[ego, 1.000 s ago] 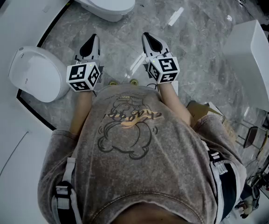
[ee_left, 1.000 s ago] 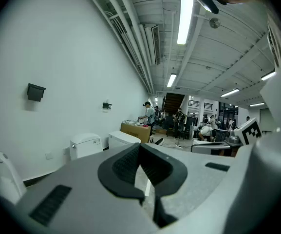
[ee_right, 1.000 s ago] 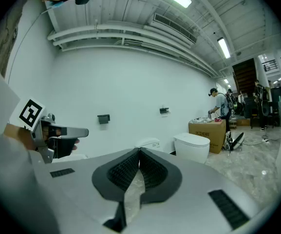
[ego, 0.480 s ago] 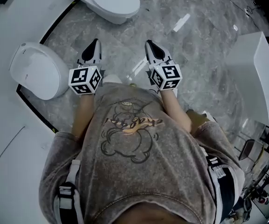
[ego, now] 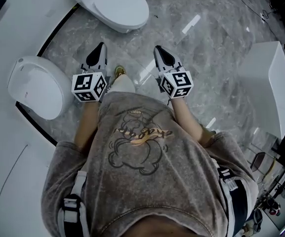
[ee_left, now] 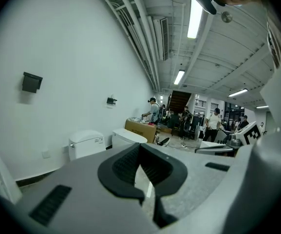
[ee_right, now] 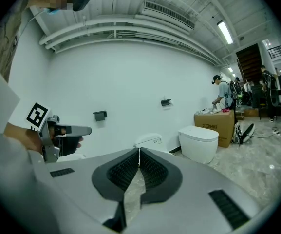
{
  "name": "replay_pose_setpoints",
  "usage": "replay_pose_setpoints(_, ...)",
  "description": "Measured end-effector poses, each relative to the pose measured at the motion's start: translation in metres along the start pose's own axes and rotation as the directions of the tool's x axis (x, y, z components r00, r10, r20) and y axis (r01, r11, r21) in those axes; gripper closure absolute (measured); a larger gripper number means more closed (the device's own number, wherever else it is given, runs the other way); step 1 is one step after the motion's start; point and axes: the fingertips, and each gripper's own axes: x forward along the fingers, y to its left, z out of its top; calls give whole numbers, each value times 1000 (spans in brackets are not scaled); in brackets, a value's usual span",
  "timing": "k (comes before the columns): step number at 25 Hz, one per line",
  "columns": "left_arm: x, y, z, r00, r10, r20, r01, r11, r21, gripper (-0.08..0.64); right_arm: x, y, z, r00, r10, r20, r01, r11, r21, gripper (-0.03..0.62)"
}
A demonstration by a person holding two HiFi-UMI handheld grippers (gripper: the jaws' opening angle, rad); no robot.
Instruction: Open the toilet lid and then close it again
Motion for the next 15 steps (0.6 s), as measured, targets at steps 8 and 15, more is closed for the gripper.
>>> replay_pose_setpoints(8,114,69,20,994,-97,-56,99,994,38,551,122,-45,21,999,-17,-46,17,1000,-21,563)
replay_pose_setpoints(15,184,104,16,987,-124,-99,130,990,50,551,185,-81,19,997,-42,-63,42,999,-11,563)
